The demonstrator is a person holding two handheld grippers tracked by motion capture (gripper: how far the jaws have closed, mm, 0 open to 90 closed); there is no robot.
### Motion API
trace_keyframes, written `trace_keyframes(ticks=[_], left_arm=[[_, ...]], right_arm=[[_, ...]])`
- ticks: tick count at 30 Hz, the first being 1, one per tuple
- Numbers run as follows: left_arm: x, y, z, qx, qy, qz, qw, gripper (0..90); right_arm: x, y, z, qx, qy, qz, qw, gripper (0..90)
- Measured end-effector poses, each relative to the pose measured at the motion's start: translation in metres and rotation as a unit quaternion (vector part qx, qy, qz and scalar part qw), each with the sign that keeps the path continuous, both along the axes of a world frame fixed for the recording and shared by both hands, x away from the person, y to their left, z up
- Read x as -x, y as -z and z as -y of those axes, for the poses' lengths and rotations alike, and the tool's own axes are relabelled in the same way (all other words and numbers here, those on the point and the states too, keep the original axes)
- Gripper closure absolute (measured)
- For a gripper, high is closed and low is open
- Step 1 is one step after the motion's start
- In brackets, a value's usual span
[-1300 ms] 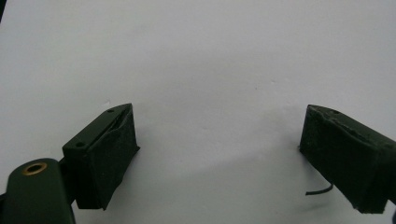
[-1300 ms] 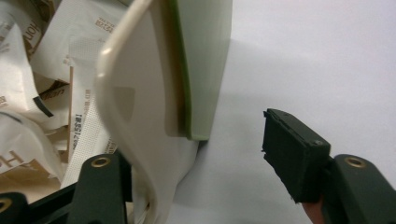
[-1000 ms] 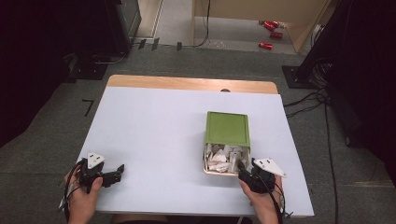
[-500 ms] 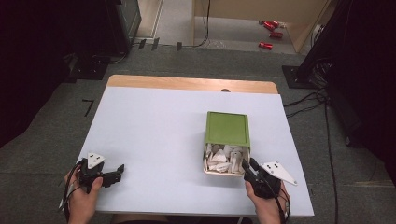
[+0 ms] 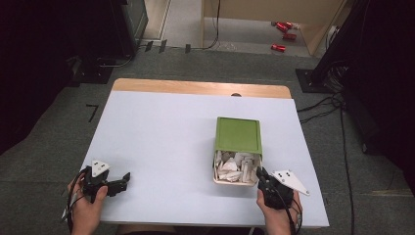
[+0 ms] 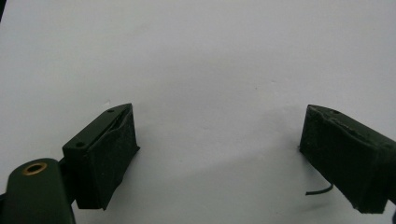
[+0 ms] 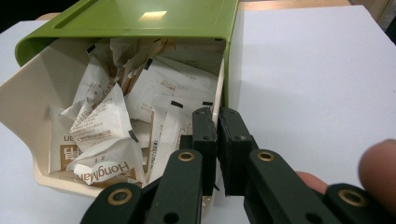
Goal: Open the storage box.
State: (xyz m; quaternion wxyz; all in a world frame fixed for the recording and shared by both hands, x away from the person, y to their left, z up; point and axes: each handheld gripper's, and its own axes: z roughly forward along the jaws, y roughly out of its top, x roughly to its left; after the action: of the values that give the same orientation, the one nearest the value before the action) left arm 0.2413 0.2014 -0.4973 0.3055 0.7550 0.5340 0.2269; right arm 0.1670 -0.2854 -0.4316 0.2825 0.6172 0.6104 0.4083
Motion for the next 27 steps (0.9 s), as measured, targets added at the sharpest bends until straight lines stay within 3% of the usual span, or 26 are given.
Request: trace_keyframes(ticks=[27], left_arm=[[0.000, 0.000, 0.000, 0.000, 0.000, 0.000, 1.0000, 11.2]], right_arm=[[0.045, -0.002, 0.005, 0.003, -0.018, -0.014, 0.9997, 88.8]])
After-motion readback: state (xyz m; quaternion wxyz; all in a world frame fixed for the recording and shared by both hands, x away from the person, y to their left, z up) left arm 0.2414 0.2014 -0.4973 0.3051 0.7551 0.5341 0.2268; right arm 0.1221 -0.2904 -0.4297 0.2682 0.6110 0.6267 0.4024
